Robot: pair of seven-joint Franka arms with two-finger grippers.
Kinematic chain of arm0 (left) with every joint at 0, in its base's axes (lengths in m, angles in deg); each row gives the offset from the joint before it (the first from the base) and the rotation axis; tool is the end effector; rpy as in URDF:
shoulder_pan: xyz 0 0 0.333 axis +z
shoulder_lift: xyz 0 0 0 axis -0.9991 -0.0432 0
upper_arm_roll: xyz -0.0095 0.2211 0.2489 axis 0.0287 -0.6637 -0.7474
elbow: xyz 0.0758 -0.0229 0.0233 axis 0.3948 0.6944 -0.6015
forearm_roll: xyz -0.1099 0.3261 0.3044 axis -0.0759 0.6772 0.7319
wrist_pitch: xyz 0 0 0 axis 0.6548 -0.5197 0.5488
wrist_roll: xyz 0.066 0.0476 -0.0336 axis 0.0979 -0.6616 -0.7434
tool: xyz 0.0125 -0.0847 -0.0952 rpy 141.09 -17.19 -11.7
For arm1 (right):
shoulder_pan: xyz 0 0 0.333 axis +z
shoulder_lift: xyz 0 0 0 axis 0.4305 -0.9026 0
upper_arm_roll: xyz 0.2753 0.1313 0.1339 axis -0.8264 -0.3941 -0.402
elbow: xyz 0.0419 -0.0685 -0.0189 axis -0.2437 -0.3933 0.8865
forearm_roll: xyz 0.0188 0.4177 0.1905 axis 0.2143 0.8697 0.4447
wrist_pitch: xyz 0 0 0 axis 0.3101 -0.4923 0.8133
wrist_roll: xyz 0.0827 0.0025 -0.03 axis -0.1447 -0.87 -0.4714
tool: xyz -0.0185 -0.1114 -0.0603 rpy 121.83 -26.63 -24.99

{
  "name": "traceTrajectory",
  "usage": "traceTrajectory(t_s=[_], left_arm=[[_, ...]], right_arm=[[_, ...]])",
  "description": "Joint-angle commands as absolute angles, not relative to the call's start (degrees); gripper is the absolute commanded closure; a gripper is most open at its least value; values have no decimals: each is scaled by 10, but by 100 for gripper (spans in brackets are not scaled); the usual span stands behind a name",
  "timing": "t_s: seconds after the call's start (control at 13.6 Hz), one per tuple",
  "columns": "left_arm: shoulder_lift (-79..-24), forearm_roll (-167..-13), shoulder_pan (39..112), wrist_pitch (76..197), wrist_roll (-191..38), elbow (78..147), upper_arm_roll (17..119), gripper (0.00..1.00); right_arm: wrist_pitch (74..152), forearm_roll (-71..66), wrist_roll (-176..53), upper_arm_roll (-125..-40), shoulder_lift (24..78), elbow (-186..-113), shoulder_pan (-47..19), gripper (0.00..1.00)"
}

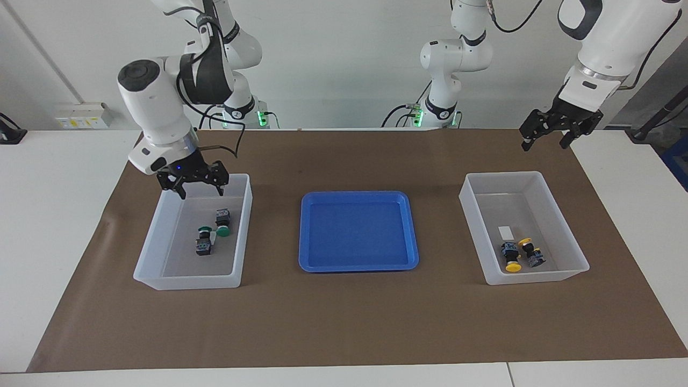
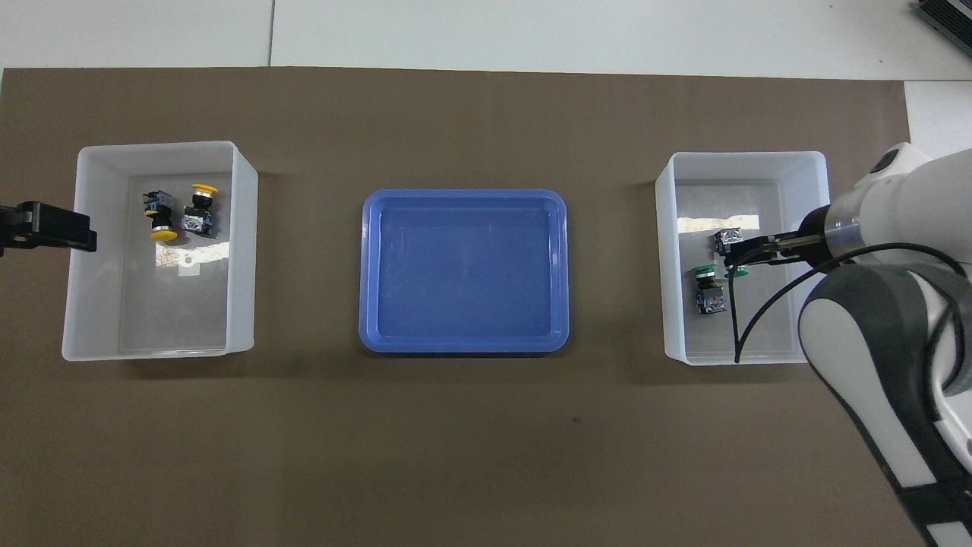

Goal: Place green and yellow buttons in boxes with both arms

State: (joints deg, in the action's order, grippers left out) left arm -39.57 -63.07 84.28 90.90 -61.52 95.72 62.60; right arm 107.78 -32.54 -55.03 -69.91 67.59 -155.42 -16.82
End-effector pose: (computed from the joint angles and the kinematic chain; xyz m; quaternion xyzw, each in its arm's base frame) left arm 0.6155 -0.0071 0.6208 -0.9998 0.0050 -0.0164 0.0104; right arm 0.6249 0.0338 0.4809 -0.9987 -0.0406 -0.0314 0.0050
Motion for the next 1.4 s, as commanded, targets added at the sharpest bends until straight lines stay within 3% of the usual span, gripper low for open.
traceTrajectory(t_s=[0.0,0.37,1.32], left_arm=[[-380,-613,845,915,-617,980,630,0],[-380,-613,842,915,-620,980,630,0],[-380,-613,845,915,-620,980,629,0]], right_arm=[[987,-334,-545,-702,672,-1463,-171,0],[836,-339,-544,-698,672,-1333,-201,0],[819,-351,-546,-700,689,-1361,-203,0]])
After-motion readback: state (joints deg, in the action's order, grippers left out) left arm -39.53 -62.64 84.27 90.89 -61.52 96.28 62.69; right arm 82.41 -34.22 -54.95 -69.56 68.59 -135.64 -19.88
